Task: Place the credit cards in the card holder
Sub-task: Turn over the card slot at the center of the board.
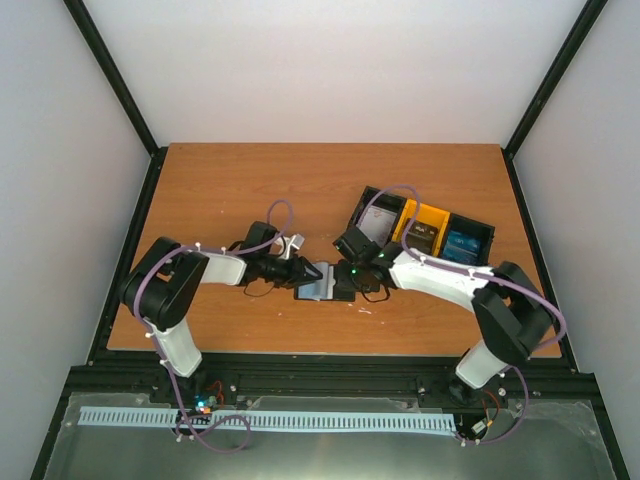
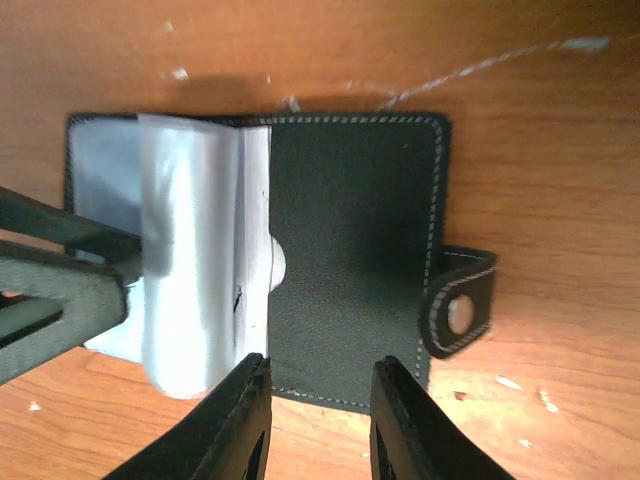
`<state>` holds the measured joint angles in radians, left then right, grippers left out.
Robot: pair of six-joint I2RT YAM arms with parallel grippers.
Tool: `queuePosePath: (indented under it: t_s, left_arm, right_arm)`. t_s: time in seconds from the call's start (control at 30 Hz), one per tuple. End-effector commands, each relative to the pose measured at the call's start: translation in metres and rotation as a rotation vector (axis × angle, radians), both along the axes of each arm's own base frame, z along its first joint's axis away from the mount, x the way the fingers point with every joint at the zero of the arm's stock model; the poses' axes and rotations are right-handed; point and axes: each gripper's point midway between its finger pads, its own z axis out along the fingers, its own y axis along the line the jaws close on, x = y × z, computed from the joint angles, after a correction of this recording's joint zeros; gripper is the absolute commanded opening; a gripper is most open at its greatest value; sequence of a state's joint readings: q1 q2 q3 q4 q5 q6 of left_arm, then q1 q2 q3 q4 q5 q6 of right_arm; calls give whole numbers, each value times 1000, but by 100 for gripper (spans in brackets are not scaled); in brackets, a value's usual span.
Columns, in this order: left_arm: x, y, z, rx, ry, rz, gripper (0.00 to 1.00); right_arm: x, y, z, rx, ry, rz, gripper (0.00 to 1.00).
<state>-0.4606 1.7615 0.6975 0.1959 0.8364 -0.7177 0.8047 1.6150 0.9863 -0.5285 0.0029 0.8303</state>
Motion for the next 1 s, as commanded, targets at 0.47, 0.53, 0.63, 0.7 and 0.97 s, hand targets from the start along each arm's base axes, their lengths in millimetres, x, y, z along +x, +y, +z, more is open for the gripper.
queuePosePath:
  t_s: [0.47, 0.53, 0.63, 0.7, 0.97]
  left_arm:
    - [4, -63, 8, 60, -122, -164, 37]
    - [-2, -69, 16, 32, -148, -202, 38]
    - [-14, -79, 28, -39, -183, -272, 40]
    - [-20, -82, 33, -92, -186, -306, 42]
    - [-40, -92, 89, -312, -294, -490, 48]
  right_arm:
    - [11, -80, 57, -28, -223, -323, 30]
    - [9, -85, 60, -30, -230, -336, 31]
    - [8, -93, 67, -33, -253, -363, 31]
    - [8, -99, 71, -42, -272, -382, 31]
    - [9, -106, 87, -29, -323, -400, 32]
